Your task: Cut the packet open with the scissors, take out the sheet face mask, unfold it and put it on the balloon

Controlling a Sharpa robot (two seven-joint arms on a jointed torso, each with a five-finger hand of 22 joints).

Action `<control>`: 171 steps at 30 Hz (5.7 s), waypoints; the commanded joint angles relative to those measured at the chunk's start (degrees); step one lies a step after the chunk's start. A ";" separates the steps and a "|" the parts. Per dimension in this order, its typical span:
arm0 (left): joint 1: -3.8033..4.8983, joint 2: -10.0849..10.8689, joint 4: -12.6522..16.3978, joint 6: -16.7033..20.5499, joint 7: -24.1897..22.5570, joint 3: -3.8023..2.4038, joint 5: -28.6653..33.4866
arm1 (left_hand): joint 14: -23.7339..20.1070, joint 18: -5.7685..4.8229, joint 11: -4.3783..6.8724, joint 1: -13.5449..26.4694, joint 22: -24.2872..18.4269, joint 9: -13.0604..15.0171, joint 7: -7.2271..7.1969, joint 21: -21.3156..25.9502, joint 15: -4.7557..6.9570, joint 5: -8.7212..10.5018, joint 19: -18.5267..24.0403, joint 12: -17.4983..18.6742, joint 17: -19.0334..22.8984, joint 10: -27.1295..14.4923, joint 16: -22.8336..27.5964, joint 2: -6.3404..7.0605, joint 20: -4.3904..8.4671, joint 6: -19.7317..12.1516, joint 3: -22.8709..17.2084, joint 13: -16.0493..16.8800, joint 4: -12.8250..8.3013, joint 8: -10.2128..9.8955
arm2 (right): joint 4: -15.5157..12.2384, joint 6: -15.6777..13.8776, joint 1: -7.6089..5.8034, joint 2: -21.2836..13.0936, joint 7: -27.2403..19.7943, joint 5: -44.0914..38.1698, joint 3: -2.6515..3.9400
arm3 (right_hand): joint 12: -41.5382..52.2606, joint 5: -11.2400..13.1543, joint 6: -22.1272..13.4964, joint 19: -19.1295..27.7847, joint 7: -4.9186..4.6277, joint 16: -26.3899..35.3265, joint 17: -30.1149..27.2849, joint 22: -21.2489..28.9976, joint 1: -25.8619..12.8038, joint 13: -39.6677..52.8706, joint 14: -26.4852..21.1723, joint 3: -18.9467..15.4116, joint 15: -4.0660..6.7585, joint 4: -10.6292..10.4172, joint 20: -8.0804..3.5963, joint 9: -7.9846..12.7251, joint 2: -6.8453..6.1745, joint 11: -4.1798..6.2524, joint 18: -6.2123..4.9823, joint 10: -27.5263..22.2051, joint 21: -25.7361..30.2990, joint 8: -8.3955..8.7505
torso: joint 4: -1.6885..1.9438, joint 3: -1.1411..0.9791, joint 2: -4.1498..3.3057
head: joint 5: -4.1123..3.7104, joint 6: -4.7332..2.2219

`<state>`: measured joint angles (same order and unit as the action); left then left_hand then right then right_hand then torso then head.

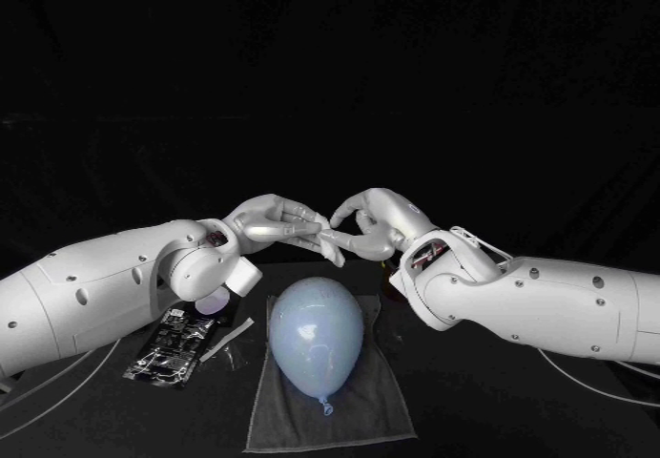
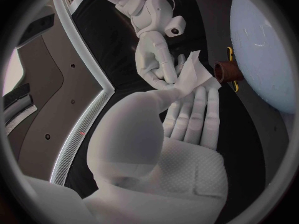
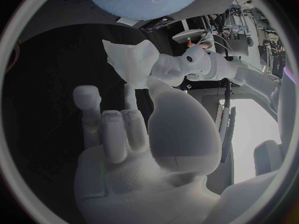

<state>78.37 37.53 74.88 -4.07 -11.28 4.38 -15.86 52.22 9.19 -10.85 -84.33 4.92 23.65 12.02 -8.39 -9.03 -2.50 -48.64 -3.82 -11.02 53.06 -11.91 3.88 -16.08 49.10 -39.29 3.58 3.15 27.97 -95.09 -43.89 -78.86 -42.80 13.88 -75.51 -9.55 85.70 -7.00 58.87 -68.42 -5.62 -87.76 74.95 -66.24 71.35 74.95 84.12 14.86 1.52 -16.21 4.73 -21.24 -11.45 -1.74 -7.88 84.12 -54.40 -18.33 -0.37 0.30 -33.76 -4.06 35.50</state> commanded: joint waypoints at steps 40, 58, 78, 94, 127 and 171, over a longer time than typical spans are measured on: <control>0.01 0.09 -0.01 0.15 -0.15 -0.05 -1.12 | 0.29 1.02 0.12 -0.05 0.09 6.05 -0.03 -0.35 0.01 -0.25 -0.39 -0.31 0.02 0.51 0.50 0.45 -0.03 0.30 -0.19 0.03 -0.53 0.79 | -0.24 -1.02 0.07 -0.37 -0.99 4.86 0.06 | 0.94 -2.17 -0.23 -1.09 1.56 -0.31 10.32 -2.96 6.25 11.24 4.05 17.54 1.74 7.21 -1.48 -3.34 3.59 1.93 0.21 4.21 -0.88 -6.68 | 0.00 -0.01 0.04 | 0.07 0.15; -0.01 0.17 -0.18 0.31 -0.10 -0.01 -1.59 | 0.28 1.02 0.12 -0.05 0.10 6.02 -0.05 -0.37 0.01 -0.25 -0.39 -0.29 0.03 0.53 0.54 0.48 -0.02 0.33 -0.24 0.03 -0.59 0.80 | -0.77 0.07 0.07 -1.28 -4.13 11.73 0.12 | 0.75 3.17 -0.77 -0.83 1.69 -0.17 10.01 -3.21 2.46 11.08 3.90 19.85 1.77 6.81 -1.47 -3.66 4.01 2.00 0.15 4.13 -0.21 -7.66 | 0.01 -0.01 0.04 | 0.02 0.19; -0.02 0.24 -0.18 0.18 -0.03 0.02 -2.86 | 0.16 1.01 0.08 0.09 0.15 5.88 0.01 -0.47 -0.05 -0.24 -0.44 -0.17 0.10 0.45 0.77 0.56 -0.01 0.35 -0.40 -0.01 -0.65 0.74 | -0.43 -2.17 0.02 -1.82 -9.59 21.88 0.31 | 2.23 4.03 -0.28 -1.75 1.54 -1.01 11.96 -4.68 5.51 12.74 4.67 22.98 1.79 12.38 -1.61 -4.17 4.48 1.94 0.44 4.88 -1.74 -8.92 | -0.01 -0.01 0.06 | -0.01 0.23; -0.02 0.37 -0.10 0.24 -0.21 0.10 -2.23 | 0.02 0.99 -0.12 0.64 0.22 5.59 0.38 -0.63 -0.21 -0.25 -0.49 0.05 0.20 0.09 1.16 0.64 -0.03 0.09 -0.40 -0.03 -0.49 0.53 | 0.84 -4.43 -0.05 -2.07 -11.21 24.63 0.46 | 2.85 4.17 0.03 -2.11 1.58 -1.27 12.59 -5.19 5.36 13.43 4.92 23.18 1.81 13.16 -1.63 -4.20 4.41 1.97 0.56 5.18 -2.42 -9.08 | -0.01 -0.01 0.07 | -0.18 0.03; -0.09 1.99 0.02 -0.61 0.46 0.22 -0.60 | 0.19 1.03 -0.01 0.47 0.26 5.52 0.20 -0.74 -0.14 -0.25 -0.50 -0.07 0.21 0.33 1.27 0.62 0.04 0.43 -0.66 0.02 -0.86 0.73 | 2.20 -3.15 -0.18 -5.61 -8.91 26.51 0.50 | 3.22 4.20 0.27 -2.22 1.65 -1.41 12.93 -5.39 5.14 13.85 5.05 23.25 1.85 13.53 -1.67 -4.21 4.36 2.02 0.59 5.36 -2.64 -9.18 | -0.02 -0.02 0.00 | -0.46 -0.09; -0.11 1.49 0.72 -0.86 0.56 0.24 -1.52 | 0.29 1.05 0.04 0.39 0.32 5.44 0.14 -0.85 -0.10 -0.26 -0.55 -0.08 0.22 0.42 1.36 0.67 0.10 0.58 -0.85 0.02 -1.12 0.78 | 2.55 9.47 -0.09 -3.33 -3.89 25.65 0.22 | -12.57 3.74 -12.56 10.87 -4.41 5.51 -3.16 3.93 -1.75 -3.22 -4.41 6.34 -3.21 8.58 3.03 0.64 -0.57 -3.54 -2.41 -5.65 17.55 2.26 | 0.01 -0.03 0.02 | -0.34 0.03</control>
<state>78.24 39.16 75.44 -4.08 -10.09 4.68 -17.08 52.20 9.20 -10.66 -83.58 5.16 23.65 12.08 -9.04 -9.05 -2.56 -48.84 -3.81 -10.88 53.24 -10.79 4.63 -15.87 49.18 -40.10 3.58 2.35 28.53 -92.68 -36.18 -78.95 -46.28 9.00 -48.48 -9.36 73.15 -2.99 46.76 -57.66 -9.91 -82.44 71.78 -62.37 69.67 71.68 80.02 21.58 -1.74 -7.47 7.28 -20.68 -11.46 -5.33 -9.32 78.70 -37.15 -16.38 -0.36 0.27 -33.75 -4.41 35.56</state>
